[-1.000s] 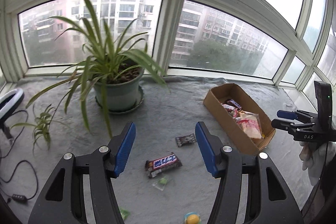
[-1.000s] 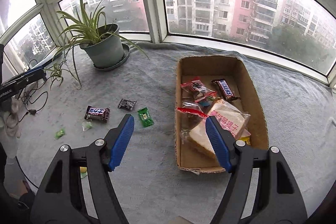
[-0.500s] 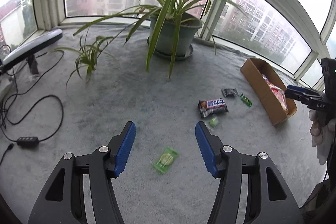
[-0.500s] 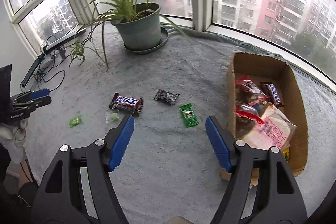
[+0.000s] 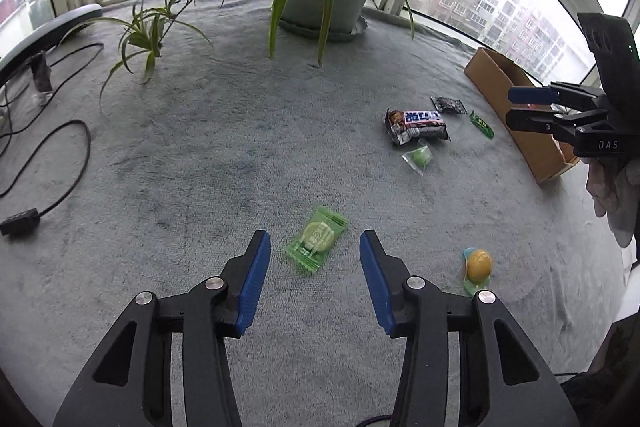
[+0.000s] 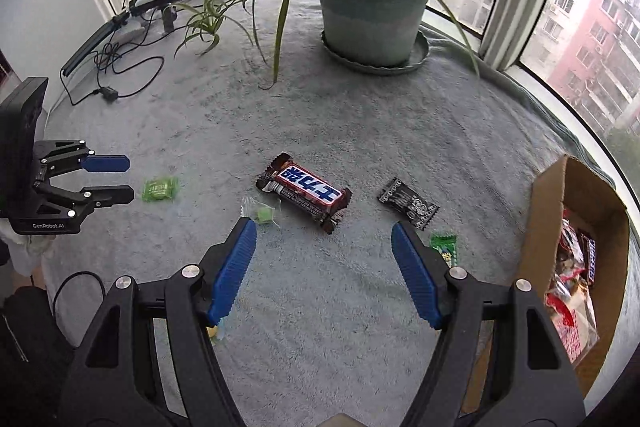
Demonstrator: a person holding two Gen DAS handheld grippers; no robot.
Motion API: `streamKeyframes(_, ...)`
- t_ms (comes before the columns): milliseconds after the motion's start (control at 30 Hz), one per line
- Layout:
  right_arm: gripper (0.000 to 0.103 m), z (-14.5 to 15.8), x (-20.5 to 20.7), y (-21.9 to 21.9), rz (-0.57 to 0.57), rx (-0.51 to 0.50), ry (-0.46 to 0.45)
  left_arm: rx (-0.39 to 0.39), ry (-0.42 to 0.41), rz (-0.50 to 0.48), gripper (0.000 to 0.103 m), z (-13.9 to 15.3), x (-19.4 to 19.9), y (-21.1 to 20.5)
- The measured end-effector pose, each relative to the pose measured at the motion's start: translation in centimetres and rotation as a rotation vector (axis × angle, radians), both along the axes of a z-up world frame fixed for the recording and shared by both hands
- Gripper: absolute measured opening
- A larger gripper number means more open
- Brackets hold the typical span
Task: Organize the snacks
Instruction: 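Grasp the green candy with the left tool while the right tool grasps the chocolate bar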
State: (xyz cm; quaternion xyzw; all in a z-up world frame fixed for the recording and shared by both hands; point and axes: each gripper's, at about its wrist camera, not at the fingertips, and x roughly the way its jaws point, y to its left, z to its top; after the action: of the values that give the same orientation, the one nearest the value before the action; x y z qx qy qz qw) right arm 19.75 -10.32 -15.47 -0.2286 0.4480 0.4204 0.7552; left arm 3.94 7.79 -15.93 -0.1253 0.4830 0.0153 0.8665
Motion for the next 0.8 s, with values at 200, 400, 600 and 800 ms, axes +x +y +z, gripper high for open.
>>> streamKeyframes(200,0.064,-2.3,1.3,2.6,0.044,-0.057,0.03,0.044,0.026,-0.041,0.038,-1.1,0.4,-0.6)
streamKeyframes(400,0.062,-3.9,1.8,4.6,0.094,-0.106,0.021,0.07,0.04,-0.065,0.036,-1.8,1.0,-0.9)
streamKeyframes(600,0.055,-5.5,1.9,6.1,0.127,-0.156,0.001,0.082,0.05,-0.086,0.032,-2.5,1.8,-1.4)
streamKeyframes(800,0.055,-5.8,2.2,6.8,0.131,-0.142,0.014,0.094,0.052,-0.096,0.031,-2.9,2.1,-1.7)
